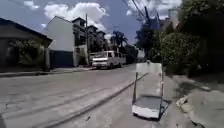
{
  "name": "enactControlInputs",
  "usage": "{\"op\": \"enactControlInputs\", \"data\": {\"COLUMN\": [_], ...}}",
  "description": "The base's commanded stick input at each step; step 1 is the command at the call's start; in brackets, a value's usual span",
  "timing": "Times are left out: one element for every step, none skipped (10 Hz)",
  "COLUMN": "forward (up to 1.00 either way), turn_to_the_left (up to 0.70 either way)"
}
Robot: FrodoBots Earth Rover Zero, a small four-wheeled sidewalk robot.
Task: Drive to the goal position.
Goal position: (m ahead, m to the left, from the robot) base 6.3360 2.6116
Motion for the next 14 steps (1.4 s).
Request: {"op": "enactControlInputs", "data": {"forward": [0.05, 0.05, 0.05, 0.05, 0.05, 0.05, 0.05, 0.05, 0.05, 0.05, 0.05, 0.05, 0.05, 0.05], "turn_to_the_left": [0.00, 0.00, 0.00, 0.00, 0.00, 0.00, 0.00, 0.00, 0.66, 0.12, 0.68, 0.65, 0.20, 0.02]}}
